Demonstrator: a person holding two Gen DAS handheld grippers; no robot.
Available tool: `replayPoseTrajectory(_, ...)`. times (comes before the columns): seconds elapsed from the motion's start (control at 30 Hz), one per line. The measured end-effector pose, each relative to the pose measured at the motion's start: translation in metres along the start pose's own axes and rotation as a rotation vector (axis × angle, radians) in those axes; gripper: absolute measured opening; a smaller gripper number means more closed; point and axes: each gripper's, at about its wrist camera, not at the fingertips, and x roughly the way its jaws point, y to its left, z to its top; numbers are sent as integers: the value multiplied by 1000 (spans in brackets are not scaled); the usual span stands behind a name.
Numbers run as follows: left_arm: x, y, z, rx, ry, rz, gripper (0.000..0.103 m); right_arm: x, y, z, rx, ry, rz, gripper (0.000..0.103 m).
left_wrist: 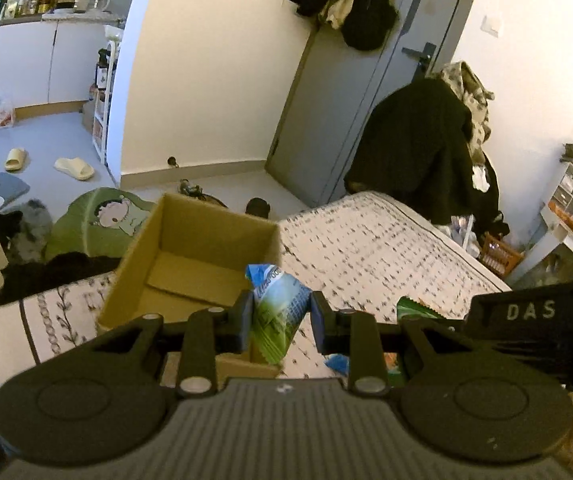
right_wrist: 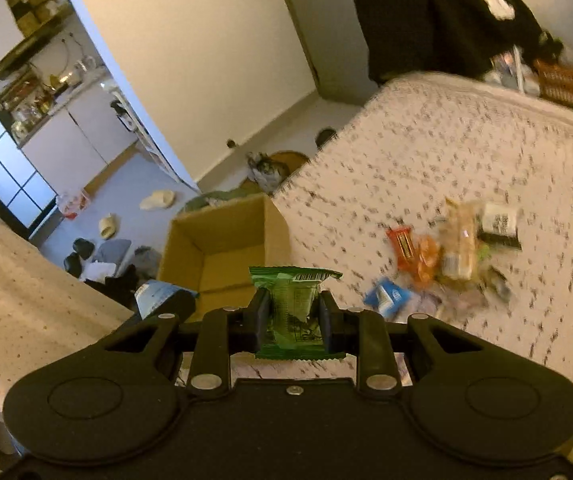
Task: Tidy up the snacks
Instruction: 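Carry both packets over the cardboard box and open both grippers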
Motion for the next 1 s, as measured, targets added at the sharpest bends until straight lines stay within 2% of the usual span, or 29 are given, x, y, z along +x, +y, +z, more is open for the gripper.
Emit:
replayPoseTrajectory(0.13, -2, 11, 10, 14, -19, 3, 29, -4, 10, 9, -15, -37, 19, 26)
replayPoseTrajectory(0.23, -1, 19, 15, 29, -32, 17, 29, 3, 13, 14, 6, -32, 29, 26)
replayPoseTrajectory(0.43, 11, 35, 22, 35, -11, 12, 29, 15, 31, 15, -56, -40, 25, 26)
replayPoseTrajectory(0.53, 16, 44, 24, 45, -26, 37, 29, 21, 39, 18, -61, -44, 45, 26)
replayPoseTrajectory(0.63, 29, 56, 28, 13, 15, 45, 29, 32, 48, 19, -70, -32, 40, 26)
replayPoseTrajectory(0.7, 36, 60, 29, 38, 9, 66, 29, 37, 56, 19, -92, -30, 49, 26)
replayPoseTrajectory(0.87, 55, 73, 27, 43, 27, 56, 30, 48, 75, 21, -143, -22, 59, 26)
replayPoseTrajectory(1.0, 68, 88, 23, -26, 73, 43, 30, 65, 79, 21, -146, 3, 57, 26)
